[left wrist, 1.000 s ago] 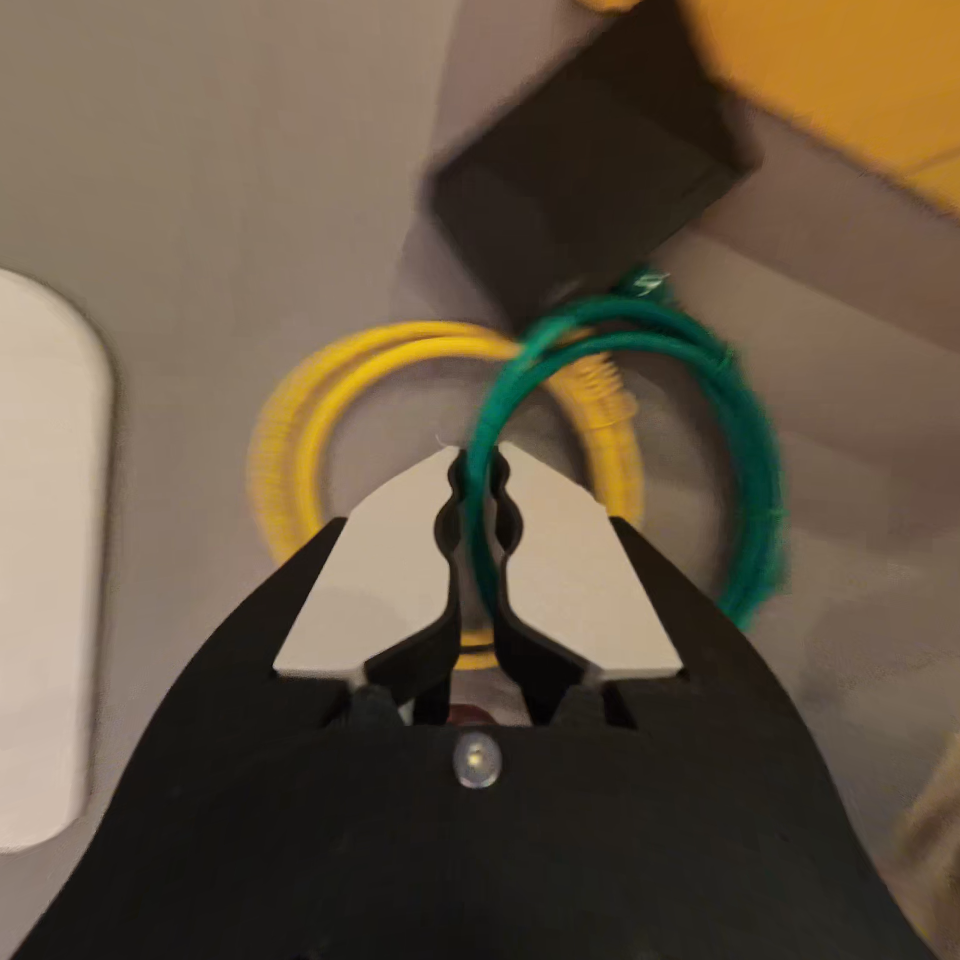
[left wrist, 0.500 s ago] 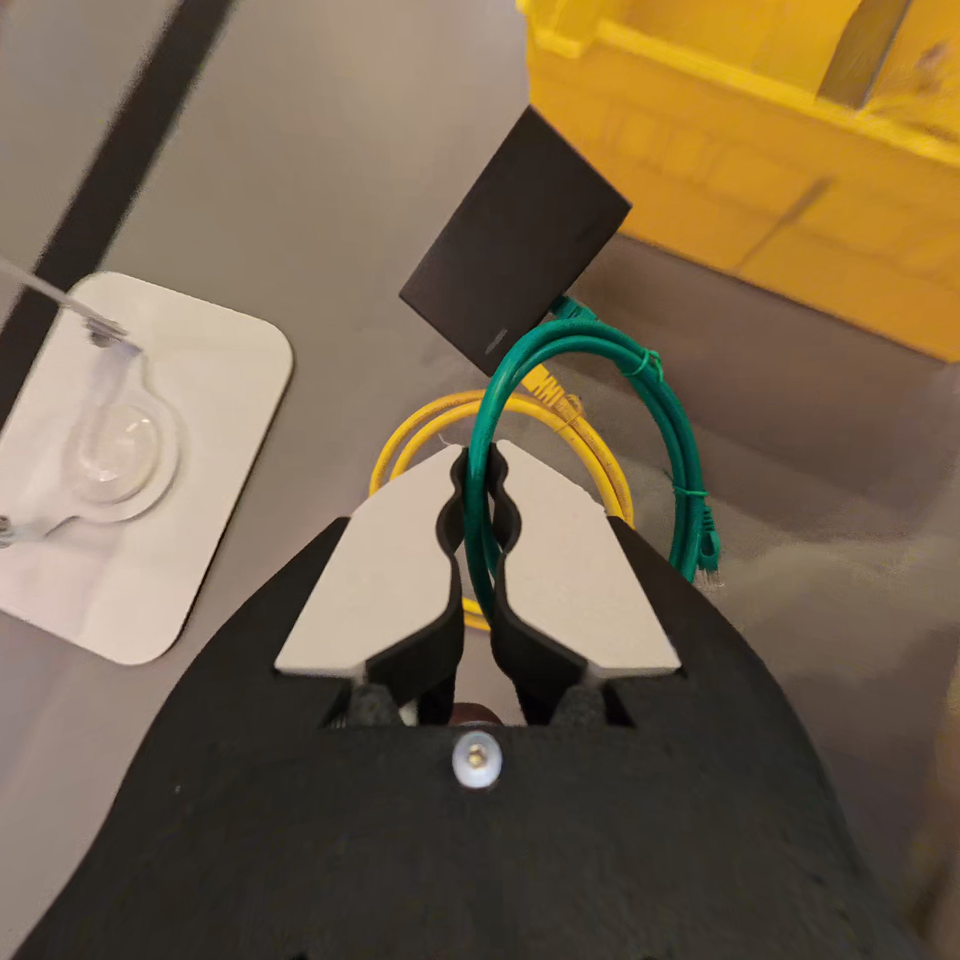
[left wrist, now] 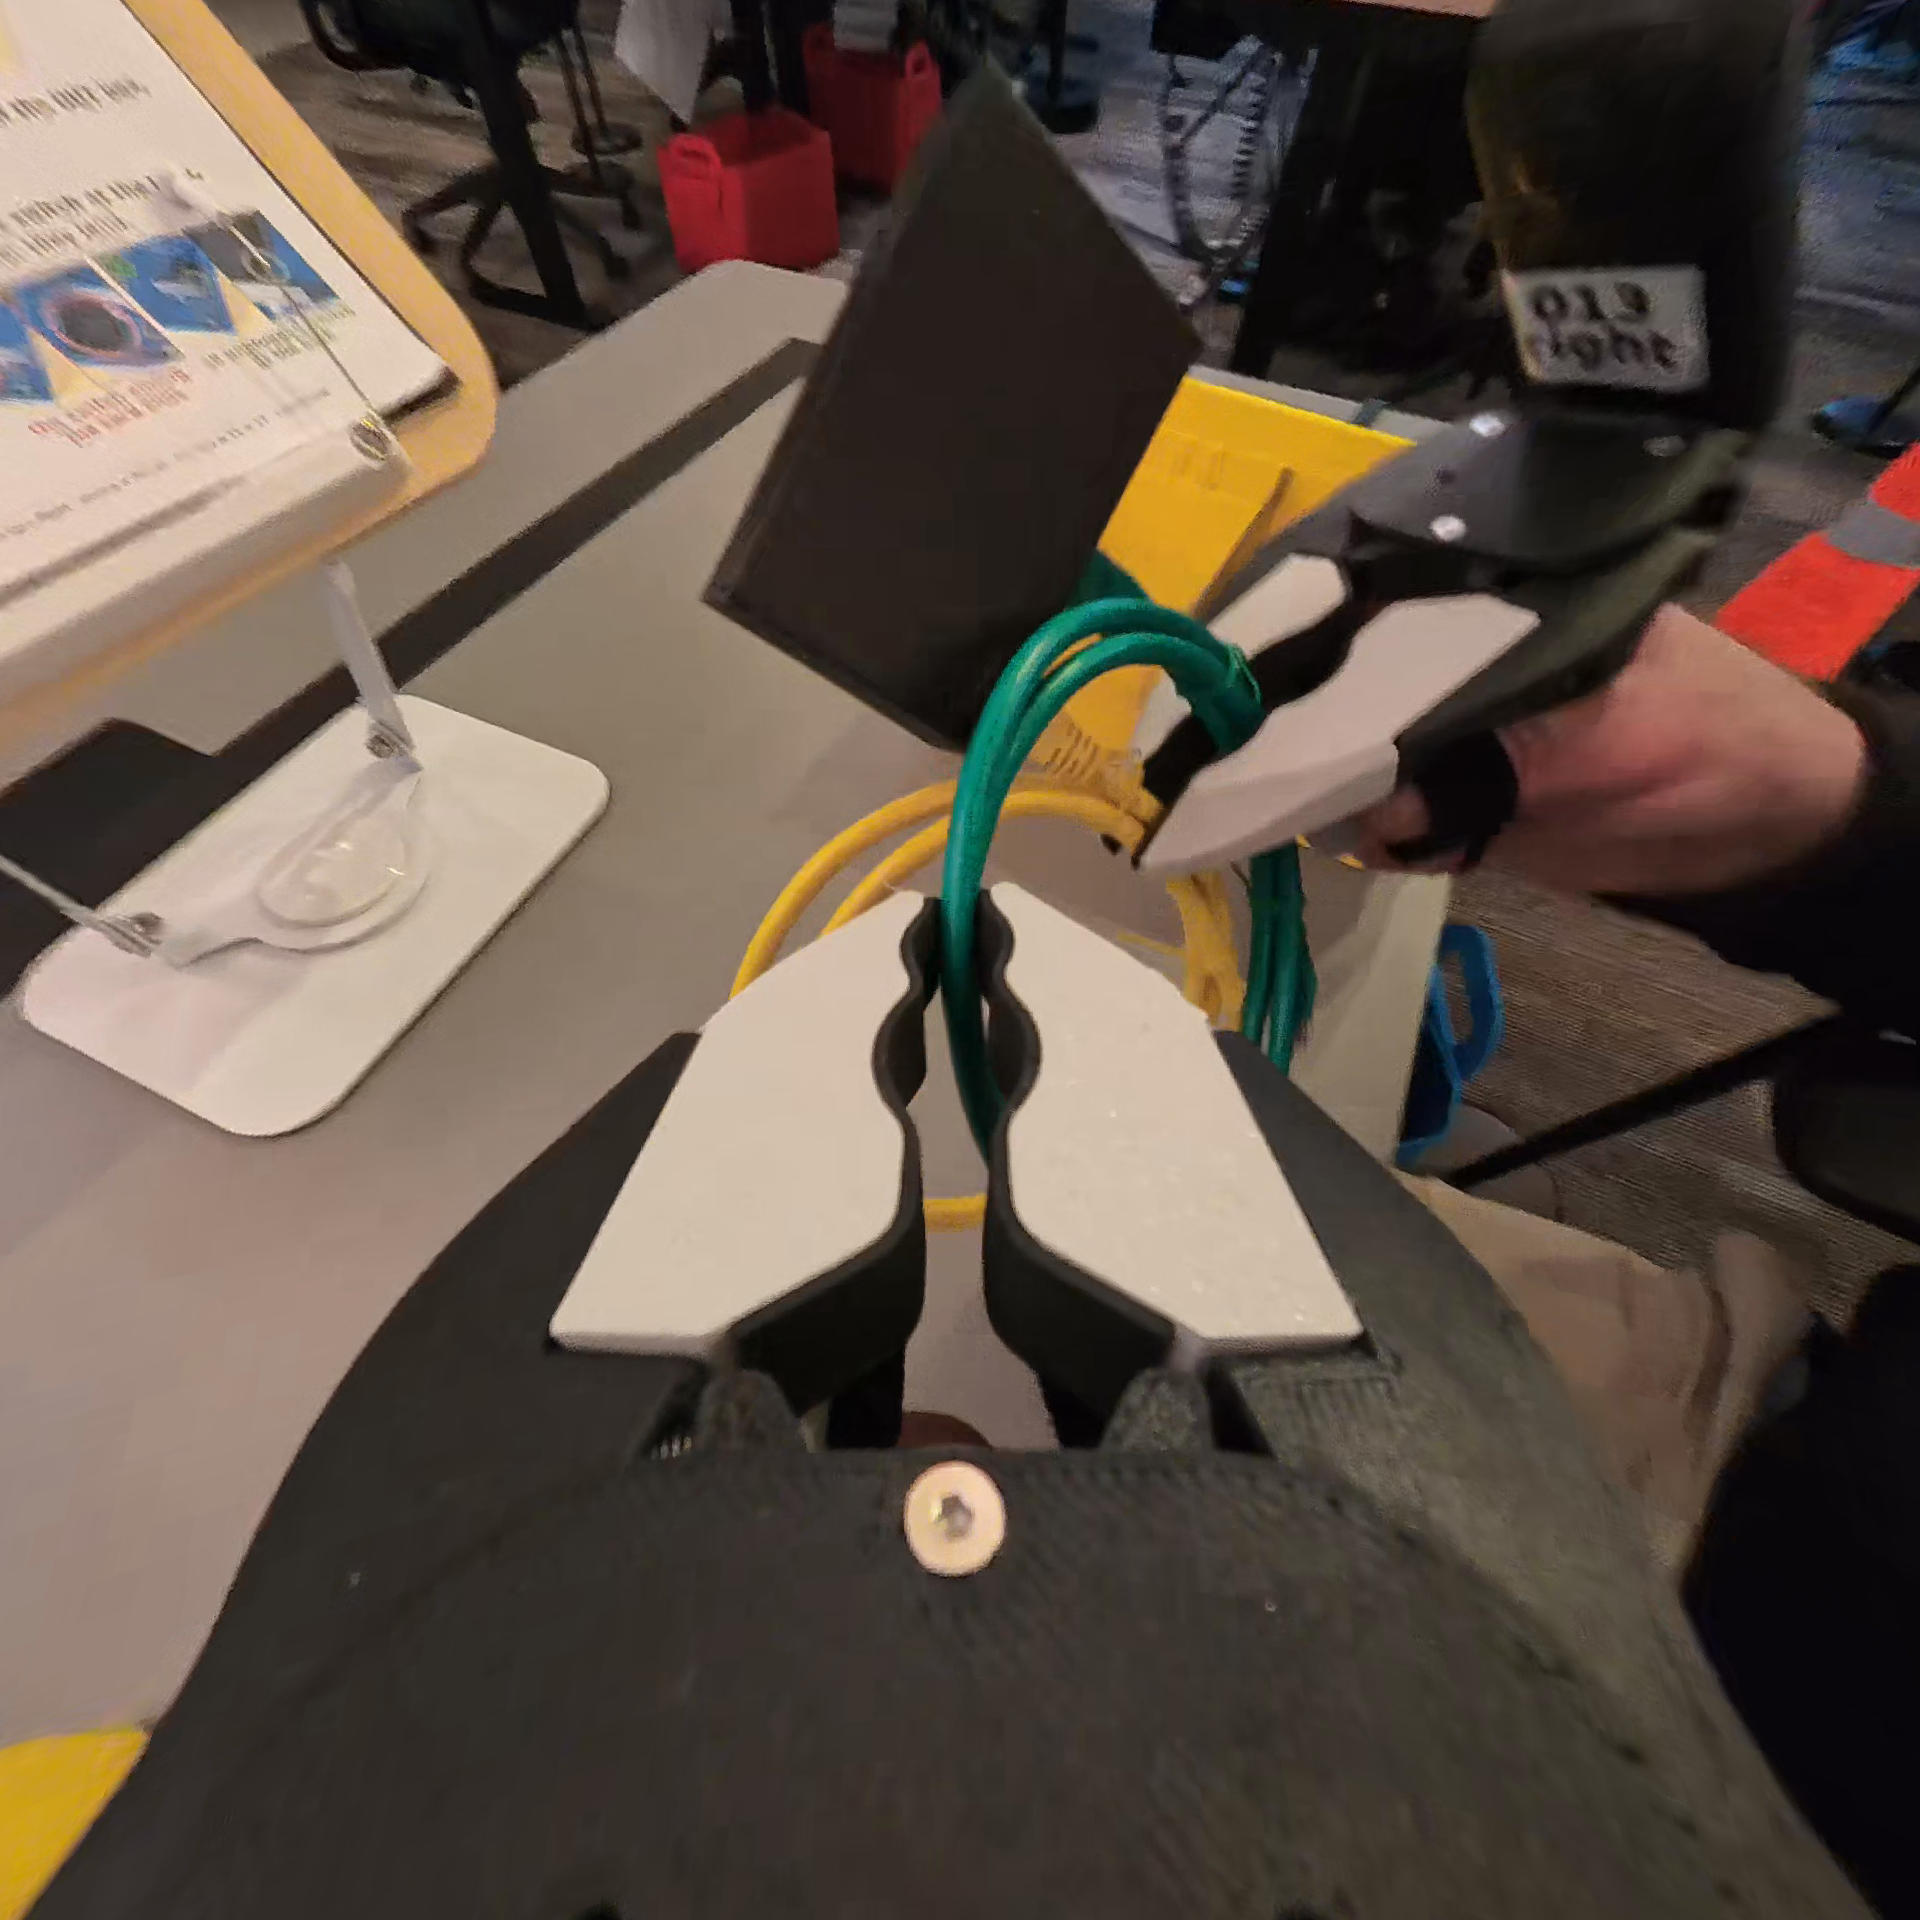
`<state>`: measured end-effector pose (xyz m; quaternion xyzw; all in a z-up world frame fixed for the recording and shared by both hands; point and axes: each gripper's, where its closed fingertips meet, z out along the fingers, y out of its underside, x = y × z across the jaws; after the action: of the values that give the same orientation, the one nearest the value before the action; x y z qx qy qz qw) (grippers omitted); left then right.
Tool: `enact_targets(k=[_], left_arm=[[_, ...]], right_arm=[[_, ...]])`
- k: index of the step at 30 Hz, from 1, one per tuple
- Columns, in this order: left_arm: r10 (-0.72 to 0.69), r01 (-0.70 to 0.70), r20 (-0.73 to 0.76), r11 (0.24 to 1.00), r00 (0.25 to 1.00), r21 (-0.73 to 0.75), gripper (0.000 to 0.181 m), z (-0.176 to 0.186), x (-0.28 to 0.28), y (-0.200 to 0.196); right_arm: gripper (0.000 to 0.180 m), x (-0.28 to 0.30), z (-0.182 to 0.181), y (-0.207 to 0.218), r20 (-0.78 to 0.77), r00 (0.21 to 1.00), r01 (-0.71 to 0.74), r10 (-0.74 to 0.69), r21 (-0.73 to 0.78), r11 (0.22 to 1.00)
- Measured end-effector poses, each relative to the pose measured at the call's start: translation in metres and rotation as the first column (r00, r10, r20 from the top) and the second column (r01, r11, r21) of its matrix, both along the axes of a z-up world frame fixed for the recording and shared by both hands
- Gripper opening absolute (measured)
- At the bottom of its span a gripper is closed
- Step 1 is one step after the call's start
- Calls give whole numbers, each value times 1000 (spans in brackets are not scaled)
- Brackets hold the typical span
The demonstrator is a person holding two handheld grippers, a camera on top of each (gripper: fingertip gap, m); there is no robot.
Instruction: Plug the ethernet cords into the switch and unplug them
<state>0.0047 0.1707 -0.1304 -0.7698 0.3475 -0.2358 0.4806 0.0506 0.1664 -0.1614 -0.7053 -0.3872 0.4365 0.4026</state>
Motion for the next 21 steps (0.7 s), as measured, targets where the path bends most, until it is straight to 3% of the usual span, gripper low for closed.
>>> enact_targets(k=[1, 4, 6, 8, 10, 13, 15, 17, 19, 21], left_arm=[[-15, 16, 20, 1000, 1000, -11, 14, 1, -4, -6], [-3, 0, 15, 983, 1000, 182, 49, 31, -27, -15], [50, -19, -79, 937, 996, 349, 75, 51, -45, -17], [122, 22, -232, 842, 965, 538, 82, 66, -58, -19], [159, 98, -328, 757, 931, 646, 87, 72, -59, -23], [101, 148, -376, 803, 921, 578, 95, 61, -51, -23], [-21, 193, -347, 863, 938, 468, 99, 52, -40, -27], [-130, 236, -290, 899, 948, 370, 104, 48, -30, -32], [-200, 305, -320, 896, 926, 323, 95, 38, -24, -38], [-268, 398, -393, 868, 879, 298, 76, 26, -19, -51]], right_arm=[[11, -1, 3, -5, 5, 999, -45, 45, -8, 999], [11, -3, 14, -19, -39, 984, -174, 171, -94, 980], [10, -3, 15, -31, -62, 953, -302, 295, -200, 932], [10, -4, 15, -38, -67, 929, -370, 365, -248, 895], [10, -5, 14, -43, 33, 915, -391, 403, -185, 902], [11, -5, 12, -41, 292, 892, -371, 345, 36, 928], [10, -5, 13, -32, 496, 843, -376, 209, 265, 888], [10, -4, 19, -26, 639, 767, -432, 49, 460, 776], [11, -5, 26, -24, 716, 692, -498, -92, 567, 656], [10, -6, 35, -25, 735, 652, -544, -188, 625, 559]])
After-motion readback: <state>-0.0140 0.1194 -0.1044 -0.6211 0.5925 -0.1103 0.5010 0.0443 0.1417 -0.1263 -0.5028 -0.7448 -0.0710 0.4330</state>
